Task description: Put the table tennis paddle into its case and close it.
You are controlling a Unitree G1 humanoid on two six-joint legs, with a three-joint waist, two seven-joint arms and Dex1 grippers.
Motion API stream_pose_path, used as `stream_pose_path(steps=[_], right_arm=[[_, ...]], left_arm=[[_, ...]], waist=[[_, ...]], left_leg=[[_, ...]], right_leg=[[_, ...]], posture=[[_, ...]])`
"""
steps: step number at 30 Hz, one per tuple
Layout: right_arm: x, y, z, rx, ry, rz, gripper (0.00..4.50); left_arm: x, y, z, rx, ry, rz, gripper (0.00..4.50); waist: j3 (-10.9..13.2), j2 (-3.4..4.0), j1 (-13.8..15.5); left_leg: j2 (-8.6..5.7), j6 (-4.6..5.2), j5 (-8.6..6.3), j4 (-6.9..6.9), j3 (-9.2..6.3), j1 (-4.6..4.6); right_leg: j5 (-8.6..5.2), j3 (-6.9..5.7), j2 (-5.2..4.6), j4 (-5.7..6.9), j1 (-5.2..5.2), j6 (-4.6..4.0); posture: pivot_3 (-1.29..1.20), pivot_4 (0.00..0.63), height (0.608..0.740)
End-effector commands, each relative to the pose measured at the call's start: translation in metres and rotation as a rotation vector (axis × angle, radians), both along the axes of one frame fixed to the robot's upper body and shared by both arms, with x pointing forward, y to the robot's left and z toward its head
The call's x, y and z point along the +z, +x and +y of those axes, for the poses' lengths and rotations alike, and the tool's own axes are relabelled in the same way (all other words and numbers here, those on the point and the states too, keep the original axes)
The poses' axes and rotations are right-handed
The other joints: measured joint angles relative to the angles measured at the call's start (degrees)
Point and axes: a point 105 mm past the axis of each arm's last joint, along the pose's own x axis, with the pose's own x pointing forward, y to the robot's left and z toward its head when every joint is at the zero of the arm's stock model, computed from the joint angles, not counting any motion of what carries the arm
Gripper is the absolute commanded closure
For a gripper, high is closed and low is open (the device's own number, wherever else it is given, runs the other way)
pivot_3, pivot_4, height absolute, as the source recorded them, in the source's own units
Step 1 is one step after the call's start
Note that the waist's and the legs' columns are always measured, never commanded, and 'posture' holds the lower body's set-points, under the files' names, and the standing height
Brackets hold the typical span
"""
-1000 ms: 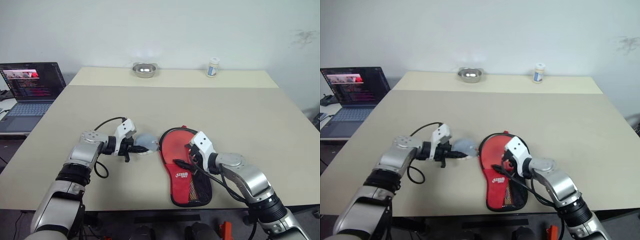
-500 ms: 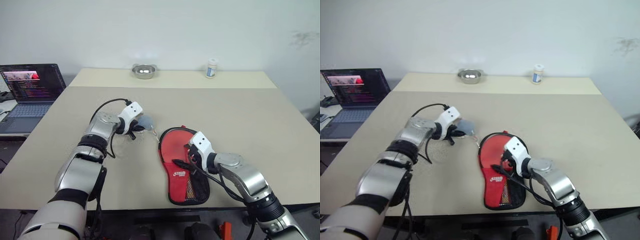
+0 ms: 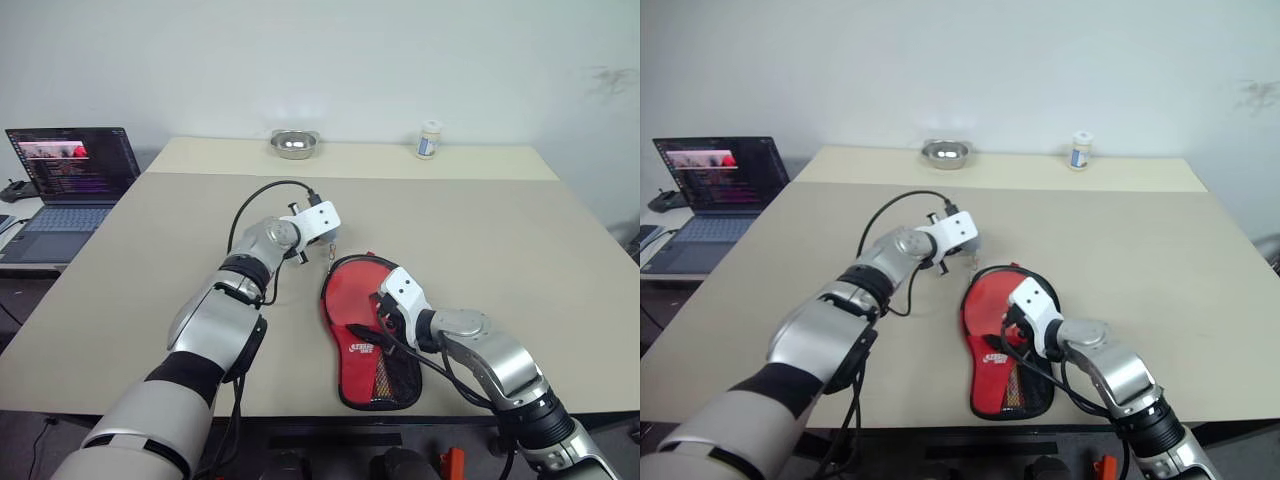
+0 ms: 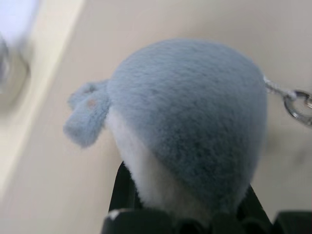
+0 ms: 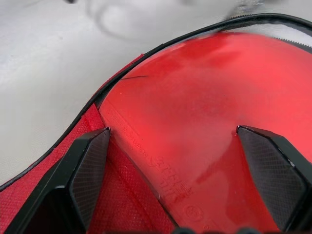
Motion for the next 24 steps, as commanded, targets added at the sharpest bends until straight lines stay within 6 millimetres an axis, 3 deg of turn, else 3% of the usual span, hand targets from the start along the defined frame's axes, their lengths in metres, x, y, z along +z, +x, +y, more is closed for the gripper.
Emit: stream_pose_path(steps=[1, 14, 19, 24], right_arm=[[-0.031, -0.014, -0.003, 0.005, -0.058, 0.134, 0.00], [-0.037, -0.026, 0.004, 0.032, -0.073, 0.169, 0.00], [-0.037, -0.027, 0.003, 0.029, -0.075, 0.170, 0.00], [-0.035, -0.025, 0.002, 0.017, -0.074, 0.161, 0.00]], left_arm=[[0.032, 0.003, -0.037, -0.099, 0.036, -0.144, 3.91], [0.038, -0.032, -0.151, -0.410, 0.153, -0.312, 3.91], [0.039, -0.047, -0.180, -0.496, 0.134, -0.317, 3.91], [0.032, -0.059, -0.194, -0.550, 0.107, -0.275, 3.91]], waist=[[0.00, 0.00, 0.00], [0.01, -0.01, 0.14], [0.00, 0.00, 0.03], [0.00, 0.00, 0.03]], left_leg=[[0.01, -0.04, -0.03, -0.01, -0.01, 0.00], [0.00, -0.08, -0.08, -0.06, -0.11, -0.11], [0.05, -0.05, -0.09, -0.11, -0.15, -0.27], [0.04, -0.04, -0.10, -0.11, -0.18, -0.33]], right_leg=[[-0.02, -0.01, 0.00, -0.01, 0.00, 0.01], [-0.06, -0.06, 0.00, -0.20, 0.01, 0.00], [-0.05, -0.10, 0.06, -0.55, -0.01, 0.00], [-0.05, -0.12, 0.06, -0.59, -0.05, 0.00]], posture=[[0.00, 0.150, 0.740], [0.00, 0.150, 0.740], [0.00, 0.150, 0.740], [0.00, 0.150, 0.740]])
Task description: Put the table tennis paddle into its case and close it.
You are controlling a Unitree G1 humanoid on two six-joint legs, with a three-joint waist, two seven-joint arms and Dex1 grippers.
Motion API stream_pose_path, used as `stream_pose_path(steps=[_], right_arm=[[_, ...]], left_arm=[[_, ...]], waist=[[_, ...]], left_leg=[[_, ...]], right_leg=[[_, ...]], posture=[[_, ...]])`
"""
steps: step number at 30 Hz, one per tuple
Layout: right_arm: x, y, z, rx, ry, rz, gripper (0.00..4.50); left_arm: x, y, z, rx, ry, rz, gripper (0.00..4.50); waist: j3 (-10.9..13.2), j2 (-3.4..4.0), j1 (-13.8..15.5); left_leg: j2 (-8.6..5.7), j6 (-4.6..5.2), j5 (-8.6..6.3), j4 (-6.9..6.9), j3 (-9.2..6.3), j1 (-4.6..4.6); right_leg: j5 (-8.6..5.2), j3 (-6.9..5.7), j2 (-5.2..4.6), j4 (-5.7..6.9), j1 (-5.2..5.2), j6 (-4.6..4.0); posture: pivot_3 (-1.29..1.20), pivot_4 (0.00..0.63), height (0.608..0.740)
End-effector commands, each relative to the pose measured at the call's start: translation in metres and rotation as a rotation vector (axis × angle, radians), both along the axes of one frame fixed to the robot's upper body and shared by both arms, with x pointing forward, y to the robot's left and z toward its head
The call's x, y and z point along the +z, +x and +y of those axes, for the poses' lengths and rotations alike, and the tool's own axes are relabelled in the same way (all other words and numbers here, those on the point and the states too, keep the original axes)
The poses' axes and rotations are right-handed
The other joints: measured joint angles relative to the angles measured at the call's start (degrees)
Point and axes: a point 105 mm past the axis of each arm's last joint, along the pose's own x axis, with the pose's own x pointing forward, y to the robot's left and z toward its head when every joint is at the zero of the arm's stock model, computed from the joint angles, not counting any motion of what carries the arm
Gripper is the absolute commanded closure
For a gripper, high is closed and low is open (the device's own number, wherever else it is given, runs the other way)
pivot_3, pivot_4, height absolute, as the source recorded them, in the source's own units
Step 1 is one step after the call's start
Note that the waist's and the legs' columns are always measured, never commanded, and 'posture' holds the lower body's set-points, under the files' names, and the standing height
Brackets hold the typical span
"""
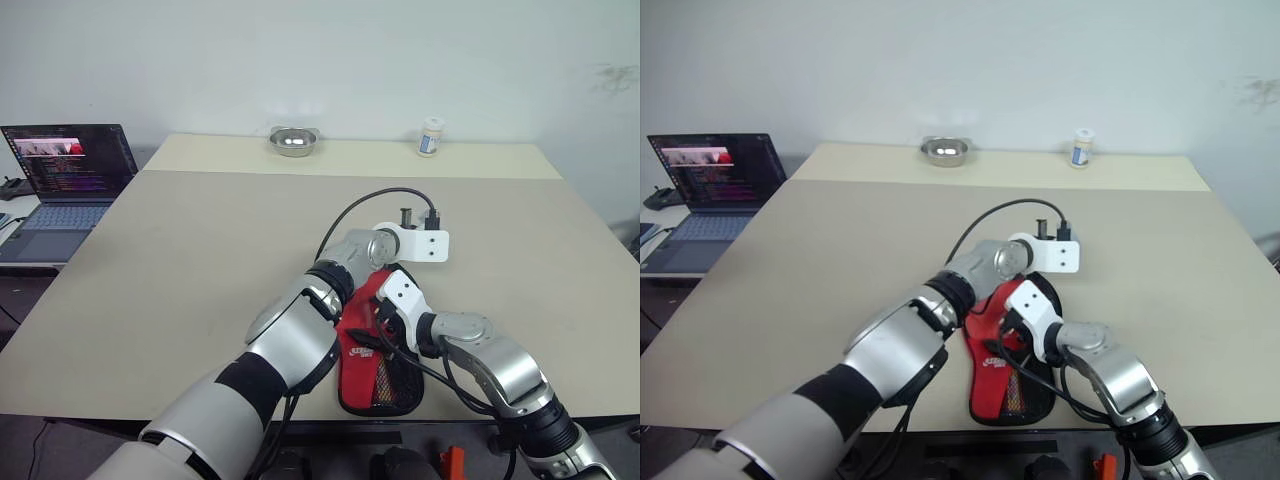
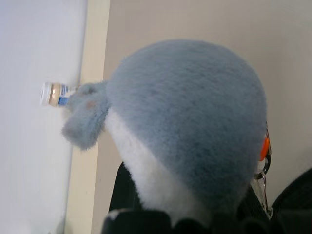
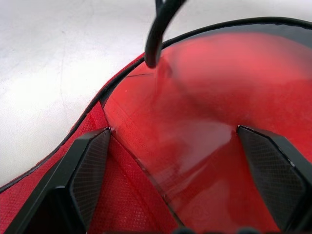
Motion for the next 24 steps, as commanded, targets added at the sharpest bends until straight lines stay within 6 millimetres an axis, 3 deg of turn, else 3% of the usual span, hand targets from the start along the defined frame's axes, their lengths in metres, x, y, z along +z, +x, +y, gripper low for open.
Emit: stream_pose_path(steps=[1, 5, 6, 15, 19, 24], right_arm=[[-0.034, -0.015, 0.001, 0.013, -0.049, 0.148, 0.00], [-0.033, -0.014, 0.001, 0.009, -0.048, 0.143, 0.00], [-0.033, -0.013, 0.001, 0.008, -0.048, 0.142, 0.00], [-0.030, -0.008, 0.001, 0.008, -0.047, 0.129, 0.00], [-0.028, -0.006, 0.001, 0.007, -0.045, 0.123, 0.00], [-0.024, -0.003, 0.000, -0.001, -0.038, 0.107, 0.00]], left_arm=[[0.022, -0.012, -0.025, -0.095, -0.046, -0.032, 3.91], [0.013, -0.013, -0.022, -0.097, -0.026, 0.024, 3.93], [0.011, -0.013, -0.021, -0.098, -0.023, 0.039, 3.20], [0.000, -0.006, 0.000, -0.064, 0.035, 0.079, 0.02], [-0.002, -0.003, 0.011, -0.064, 0.062, 0.101, 0.02], [0.012, 0.011, 0.031, -0.011, 0.028, 0.060, 0.02]], waist=[[0.00, 0.00, 0.00], [0.00, 0.00, -0.01], [0.00, 0.00, -0.01], [-0.01, 0.01, -0.13], [-0.02, 0.02, -0.27], [-0.02, 0.04, -0.37]], left_leg=[[0.00, 0.00, 0.00, 0.00, 0.00, 0.00], [0.00, 0.00, 0.00, 0.00, -0.01, 0.00], [0.00, 0.00, 0.00, 0.00, -0.01, 0.00], [0.01, 0.00, 0.00, 0.01, -0.01, 0.01], [0.03, 0.00, 0.00, 0.01, -0.01, 0.04], [0.04, 0.00, 0.00, 0.01, 0.00, 0.06]], right_leg=[[0.00, -0.01, 0.00, 0.00, 0.00, 0.00], [0.00, -0.01, 0.00, 0.00, 0.00, 0.00], [0.00, -0.01, 0.00, 0.01, 0.00, 0.00], [0.00, -0.01, 0.01, 0.01, 0.01, 0.00], [0.00, 0.00, 0.03, 0.05, 0.01, -0.01], [0.01, 0.02, 0.04, 0.06, 0.02, -0.01]], posture=[[0.00, 0.150, 0.740], [0.00, 0.150, 0.740], [0.00, 0.150, 0.740], [0.00, 0.150, 0.740], [0.00, 0.150, 0.740], [0.00, 0.150, 0.740]])
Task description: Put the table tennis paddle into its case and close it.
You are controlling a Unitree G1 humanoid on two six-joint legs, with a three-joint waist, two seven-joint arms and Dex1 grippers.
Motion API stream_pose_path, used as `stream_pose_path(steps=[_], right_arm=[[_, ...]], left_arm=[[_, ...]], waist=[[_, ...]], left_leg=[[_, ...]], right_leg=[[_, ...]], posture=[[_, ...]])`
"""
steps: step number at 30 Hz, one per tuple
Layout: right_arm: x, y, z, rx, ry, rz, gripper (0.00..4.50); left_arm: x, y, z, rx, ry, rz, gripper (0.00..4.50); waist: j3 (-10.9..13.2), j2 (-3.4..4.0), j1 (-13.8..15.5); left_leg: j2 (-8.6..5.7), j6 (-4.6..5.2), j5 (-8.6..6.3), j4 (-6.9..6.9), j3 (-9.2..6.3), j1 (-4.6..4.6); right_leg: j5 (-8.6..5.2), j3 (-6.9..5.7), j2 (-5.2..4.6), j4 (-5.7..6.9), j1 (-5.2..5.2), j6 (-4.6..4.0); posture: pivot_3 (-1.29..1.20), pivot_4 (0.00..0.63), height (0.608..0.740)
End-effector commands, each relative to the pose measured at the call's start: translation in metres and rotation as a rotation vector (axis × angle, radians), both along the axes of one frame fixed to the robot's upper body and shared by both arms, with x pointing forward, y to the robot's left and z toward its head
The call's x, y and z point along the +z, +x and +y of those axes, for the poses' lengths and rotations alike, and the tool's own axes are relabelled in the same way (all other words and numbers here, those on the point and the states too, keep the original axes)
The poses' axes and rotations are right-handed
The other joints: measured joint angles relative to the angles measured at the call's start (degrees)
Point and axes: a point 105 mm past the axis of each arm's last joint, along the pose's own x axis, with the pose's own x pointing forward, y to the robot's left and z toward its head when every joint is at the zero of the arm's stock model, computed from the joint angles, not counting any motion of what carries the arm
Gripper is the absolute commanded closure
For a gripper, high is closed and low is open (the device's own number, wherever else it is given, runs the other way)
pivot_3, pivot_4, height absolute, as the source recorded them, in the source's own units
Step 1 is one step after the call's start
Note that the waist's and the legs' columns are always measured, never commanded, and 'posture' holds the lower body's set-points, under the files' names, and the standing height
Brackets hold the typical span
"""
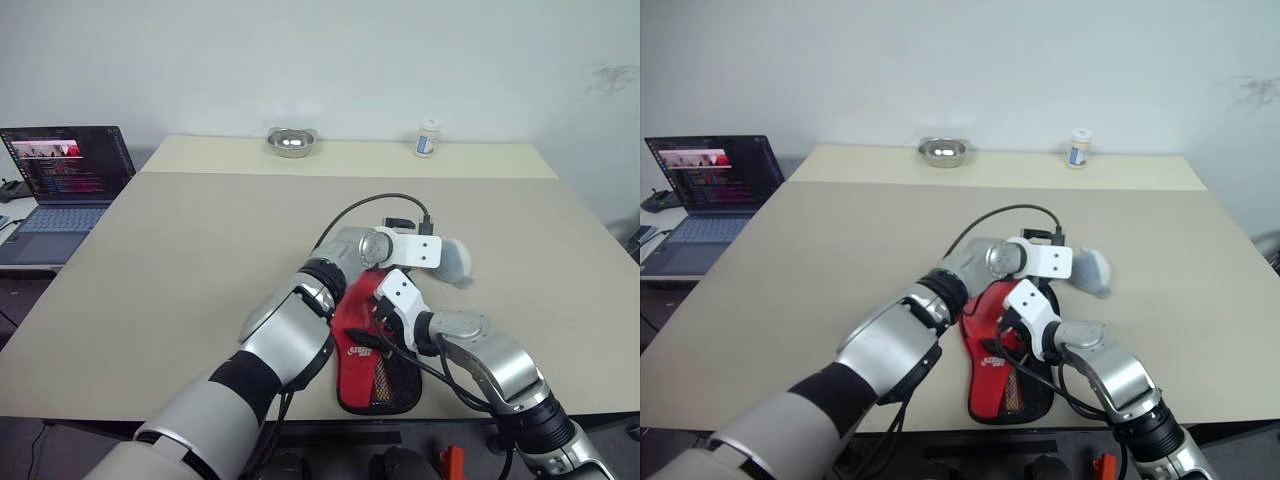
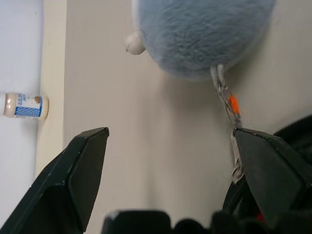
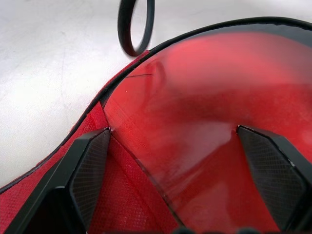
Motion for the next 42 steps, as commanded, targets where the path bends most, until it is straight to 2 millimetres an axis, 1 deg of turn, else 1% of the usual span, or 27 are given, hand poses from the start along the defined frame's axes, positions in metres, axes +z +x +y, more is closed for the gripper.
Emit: stream_pose_path(steps=[1, 3, 6, 9, 11, 12, 14, 15, 17, 21, 23, 27, 30, 32, 35, 38, 42], right_arm=[[-0.024, -0.006, -0.003, -0.010, -0.037, 0.100, 0.00], [-0.019, -0.006, -0.003, -0.012, -0.030, 0.085, 0.00], [-0.006, -0.007, -0.003, -0.008, -0.006, 0.059, 0.00], [0.016, -0.011, -0.005, -0.009, 0.046, 0.021, 0.00], [0.031, -0.014, -0.008, -0.016, 0.078, -0.006, 0.00], [0.036, -0.015, -0.009, -0.020, 0.086, -0.012, 0.00], [0.058, -0.019, -0.017, -0.043, 0.132, -0.054, 0.00], [0.066, -0.022, -0.021, -0.048, 0.145, -0.072, 0.00], [0.079, -0.027, -0.032, -0.060, 0.153, -0.092, 0.00], [0.093, -0.031, -0.057, -0.110, 0.145, -0.114, 0.00], [0.097, -0.030, -0.072, -0.155, 0.137, -0.121, 0.00], [0.100, -0.024, -0.098, -0.247, 0.120, -0.128, 0.00], [0.102, -0.018, -0.110, -0.307, 0.123, -0.143, 0.00], [0.103, -0.015, -0.114, -0.330, 0.122, -0.150, 0.00], [0.107, 0.003, -0.125, -0.411, 0.120, -0.200, 0.00], [0.112, 0.028, -0.136, -0.475, 0.101, -0.246, 0.00], [0.109, 0.056, -0.153, -0.514, 0.068, -0.270, 0.00]], left_arm=[[0.027, 0.011, 0.011, 0.039, -0.081, -0.054, 0.02], [0.040, 0.019, 0.024, 0.091, -0.147, -0.062, 0.02], [0.060, 0.029, 0.043, 0.161, -0.267, -0.058, 0.02], [0.082, 0.037, 0.068, 0.216, -0.428, -0.025, 0.02], [0.090, 0.038, 0.084, 0.232, -0.545, 0.032, 0.02], [0.092, 0.038, 0.088, 0.232, -0.584, 0.053, 0.02], [0.079, 0.032, 0.105, 0.201, -0.698, 0.223, 0.02], [0.071, 0.026, 0.108, 0.161, -0.735, 0.301, 0.02], [0.057, 0.010, 0.106, 0.045, -0.759, 0.445, 0.02], [0.027, -0.022, 0.098, -0.135, -0.675, 0.611, 0.02], [0.012, -0.035, 0.094, -0.183, -0.623, 0.655, 0.02], [-0.011, -0.049, 0.082, -0.214, -0.534, 0.671, 0.02], [-0.022, -0.055, 0.072, -0.226, -0.506, 0.693, 0.02], [-0.028, -0.056, 0.069, -0.221, -0.487, 0.692, 0.02], [-0.046, -0.058, 0.068, -0.196, -0.454, 0.714, 0.02], [-0.063, -0.061, 0.069, -0.174, -0.404, 0.725, 0.02], [-0.063, -0.061, 0.065, -0.179, -0.410, 0.727, 0.02]], waist=[[0.00, 0.00, -0.02], [0.00, 0.00, -0.06], [0.01, 0.00, -0.07], [0.01, 0.01, -0.03], [0.02, 0.02, -0.01], [0.03, 0.02, 0.03], [0.03, 0.04, 0.14], [0.04, 0.04, 0.14], [0.03, 0.05, 0.16], [0.04, 0.05, 0.27], [0.05, 0.05, 0.49], [0.04, 0.05, 0.56], [0.04, 0.05, 0.54], [0.04, 0.05, 0.49], [0.02, 0.09, 0.30], [-0.01, 0.13, 0.26], [-0.08, 0.20, 0.37]], left_leg=[[0.00, 0.00, 0.00, 0.00, 0.00, 0.00], [0.00, 0.00, 0.00, 0.01, 0.00, 0.00], [0.01, 0.00, 0.00, 0.01, -0.01, -0.02], [0.00, 0.00, 0.00, 0.01, -0.02, -0.12], [-0.01, -0.01, 0.01, 0.04, -0.02, -0.33], [-0.01, -0.02, 0.01, 0.06, -0.02, -0.46], [-0.03, -0.03, 0.02, 0.09, -0.01, -0.62], [-0.03, -0.03, 0.02, 0.09, -0.01, -0.62], [-0.02, -0.04, 0.02, 0.08, 0.02, -0.58], [-0.03, -0.04, 0.02, 0.12, 0.01, -0.61], [-0.04, -0.04, 0.03, 0.15, -0.02, -0.64], [-0.06, -0.02, 0.02, 0.16, -0.03, -0.59], [-0.06, -0.01, 0.01, 0.16, -0.03, -0.54], [-0.06, -0.01, 0.02, 0.16, -0.04, -0.54], [-0.05, 0.00, 0.02, 0.15, -0.03, -0.50], [-0.05, 0.00, 0.02, 0.15, 0.00, -0.47], [-0.06, 0.01, 0.01, 0.14, -0.04, -0.28]], right_leg=[[0.00, 0.00, 0.00, 0.00, 0.00, 0.00], [0.00, 0.00, 0.00, 0.00, 0.00, 0.00], [0.00, -0.02, -0.01, 0.00, 0.00, 0.00], [0.01, -0.04, -0.03, -0.02, -0.08, -0.01], [0.07, -0.06, -0.04, -0.02, -0.25, -0.11], [0.16, -0.06, -0.04, 0.00, -0.38, -0.25], [0.17, -0.06, -0.04, 0.03, -0.54, -0.26], [0.18, -0.07, -0.04, 0.04, -0.55, -0.26], [0.18, -0.16, -0.04, 0.04, -0.54, -0.27], [0.18, -0.15, -0.05, 0.06, -0.54, -0.28], [0.19, -0.09, -0.05, 0.06, -0.54, -0.28], [0.19, -0.03, -0.06, 0.05, -0.47, -0.26], [0.19, 0.01, -0.05, 0.07, -0.45, -0.26], [0.19, 0.01, -0.03, 0.08, -0.44, -0.26], [0.19, 0.04, 0.00, 0.09, -0.44, -0.25], [0.19, 0.05, 0.00, 0.09, -0.43, -0.24], [0.19, -0.01, 0.00, 0.01, -0.15, -0.23]], posture=[[0.00, 0.150, 0.740], [0.00, 0.150, 0.740], [0.00, 0.150, 0.740], [0.00, 0.150, 0.740], [0.00, 0.150, 0.740], [0.00, 0.150, 0.740], [0.00, 0.150, 0.740], [0.00, 0.150, 0.740], [0.00, 0.150, 0.740], [0.00, 0.150, 0.740], [0.00, 0.150, 0.740], [0.00, 0.150, 0.740], [0.00, 0.150, 0.740], [0.00, 0.150, 0.740], [0.00, 0.150, 0.740], [0.00, 0.150, 0.740], [0.00, 0.150, 0.740]])
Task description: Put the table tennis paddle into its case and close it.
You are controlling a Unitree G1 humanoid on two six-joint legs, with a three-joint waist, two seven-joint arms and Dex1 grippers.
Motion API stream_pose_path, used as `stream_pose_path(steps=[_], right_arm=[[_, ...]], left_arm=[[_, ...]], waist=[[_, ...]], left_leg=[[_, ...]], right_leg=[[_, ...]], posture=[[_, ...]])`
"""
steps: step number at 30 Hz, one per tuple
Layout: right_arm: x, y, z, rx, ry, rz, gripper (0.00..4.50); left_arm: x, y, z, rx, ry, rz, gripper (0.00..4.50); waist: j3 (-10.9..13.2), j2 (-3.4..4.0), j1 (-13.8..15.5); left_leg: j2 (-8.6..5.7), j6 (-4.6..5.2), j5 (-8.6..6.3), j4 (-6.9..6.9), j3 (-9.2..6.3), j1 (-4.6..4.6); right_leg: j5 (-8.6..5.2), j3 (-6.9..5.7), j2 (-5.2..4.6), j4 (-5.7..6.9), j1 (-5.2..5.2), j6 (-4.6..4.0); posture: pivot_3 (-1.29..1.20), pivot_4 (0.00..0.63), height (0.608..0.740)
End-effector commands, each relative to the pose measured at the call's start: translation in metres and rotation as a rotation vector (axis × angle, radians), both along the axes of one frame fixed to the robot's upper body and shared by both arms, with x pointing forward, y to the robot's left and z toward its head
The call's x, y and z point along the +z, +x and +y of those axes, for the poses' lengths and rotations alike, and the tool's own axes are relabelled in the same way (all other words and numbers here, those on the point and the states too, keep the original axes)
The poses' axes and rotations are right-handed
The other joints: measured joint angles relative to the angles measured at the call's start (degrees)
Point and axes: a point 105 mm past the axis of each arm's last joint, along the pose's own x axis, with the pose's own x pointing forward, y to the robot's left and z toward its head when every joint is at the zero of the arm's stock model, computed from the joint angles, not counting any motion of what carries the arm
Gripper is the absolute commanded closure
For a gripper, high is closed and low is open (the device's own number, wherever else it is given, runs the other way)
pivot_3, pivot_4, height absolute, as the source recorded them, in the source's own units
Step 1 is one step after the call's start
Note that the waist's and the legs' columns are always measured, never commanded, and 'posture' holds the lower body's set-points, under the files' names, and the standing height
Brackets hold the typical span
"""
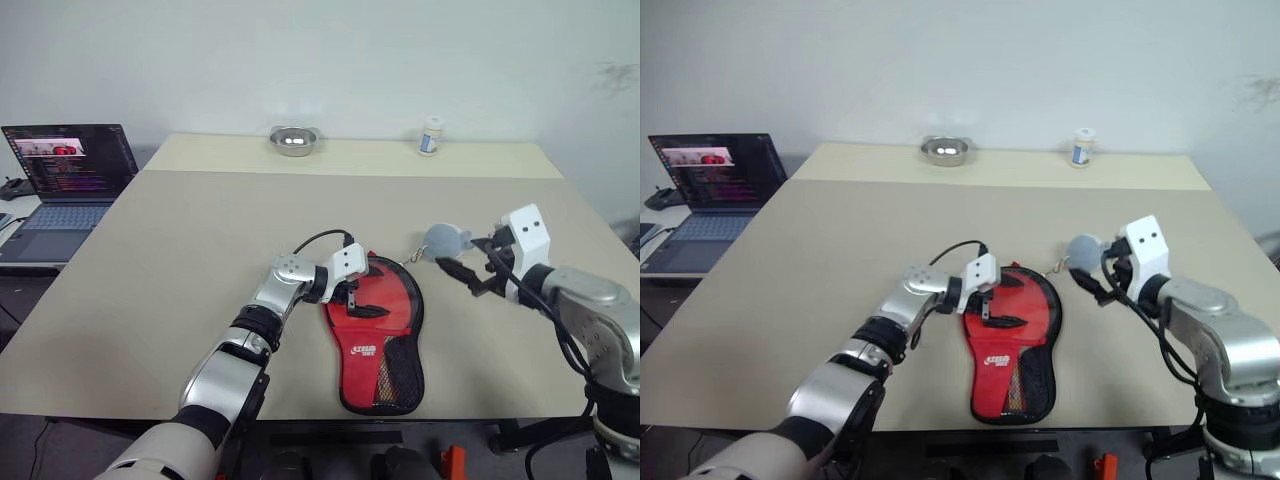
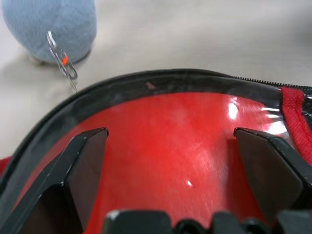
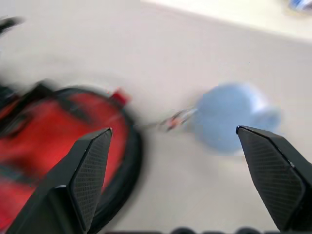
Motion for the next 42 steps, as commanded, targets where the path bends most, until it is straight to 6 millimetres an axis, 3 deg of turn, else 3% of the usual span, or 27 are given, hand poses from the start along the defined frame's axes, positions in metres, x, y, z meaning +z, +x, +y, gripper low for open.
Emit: stream_pose_path(steps=[1, 4, 9, 18, 22, 29, 34, 38, 42], right_arm=[[0.006, 0.025, -0.020, -0.058, -0.017, -0.050, 0.00], [0.002, 0.047, -0.034, -0.118, 0.034, -0.040, 0.00], [-0.009, 0.073, -0.037, -0.160, 0.114, -0.017, 0.00], [-0.036, 0.089, -0.022, -0.157, 0.193, 0.078, 0.00], [-0.039, 0.089, -0.021, -0.165, 0.193, 0.086, 0.87], [-0.032, 0.086, -0.018, -0.154, 0.183, 0.070, 3.19], [-0.025, 0.064, -0.030, -0.137, 0.047, 0.067, 4.48], [-0.029, 0.036, -0.040, -0.102, -0.100, 0.107, 4.48], [-0.038, -0.015, -0.047, -0.006, -0.254, 0.203, 4.48]], left_arm=[[-0.016, -0.005, 0.000, -0.009, 0.054, 0.027, 0.02], [-0.019, -0.007, -0.001, -0.017, 0.056, 0.032, 0.02], [-0.023, -0.009, 0.002, -0.007, 0.055, 0.041, 0.02], [-0.028, -0.010, 0.006, 0.008, 0.070, 0.044, 0.02], [-0.033, -0.011, 0.005, 0.007, 0.082, 0.053, 0.00], [-0.041, -0.016, 0.002, 0.007, 0.076, 0.104, 0.00], [-0.050, -0.020, -0.002, 0.014, 0.064, 0.163, 0.00], [-0.054, -0.023, -0.008, 0.010, 0.054, 0.185, 0.00], [-0.058, -0.029, -0.019, -0.008, 0.050, 0.205, 0.00]], waist=[[-0.01, 0.00, 0.04], [-0.01, 0.01, 0.07], [-0.07, 0.11, -0.03], [-0.15, 0.25, -0.19], [-0.19, 0.32, -0.20], [-0.39, 0.61, -0.18], [-0.56, 0.84, 0.14], [-0.74, 1.03, 0.54], [-0.88, 1.19, 1.51]], left_leg=[[-0.01, 0.00, 0.00, 0.00, 0.00, 0.01], [-0.03, 0.00, 0.00, 0.00, 0.03, 0.08], [0.00, 0.00, 0.00, -0.04, 0.04, 0.16], [0.03, 0.00, 0.00, -0.04, 0.08, 0.22], [0.03, 0.00, 0.00, -0.04, 0.08, 0.22], [0.02, 0.00, 0.00, -0.04, 0.07, 0.24], [0.00, 0.00, 0.00, -0.05, 0.06, 0.23], [-0.05, 0.03, -0.02, -0.06, 0.03, 0.19], [-0.13, 0.05, -0.04, -0.05, -0.03, 0.17]], right_leg=[[0.00, 0.00, 0.00, -0.01, 0.02, 0.00], [0.01, 0.03, -0.01, -0.02, 0.09, 0.01], [0.02, 0.06, 0.00, -0.02, 0.14, 0.00], [0.02, 0.09, 0.00, 0.01, 0.17, 0.00], [0.02, 0.09, -0.01, 0.01, 0.18, 0.00], [0.02, 0.09, -0.01, 0.01, 0.21, 0.00], [0.02, 0.08, -0.02, -0.03, 0.22, 0.01], [0.00, 0.06, -0.06, -0.11, 0.24, 0.04], [-0.17, 0.00, -0.11, -0.16, 0.28, 0.32]], posture=[[0.00, 0.150, 0.740], [0.00, 0.150, 0.740], [0.00, 0.150, 0.740], [0.00, 0.150, 0.740], [0.00, 0.150, 0.740], [0.00, 0.150, 0.740], [0.00, 0.150, 0.740], [0.00, 0.150, 0.740], [0.00, 0.150, 0.740]])
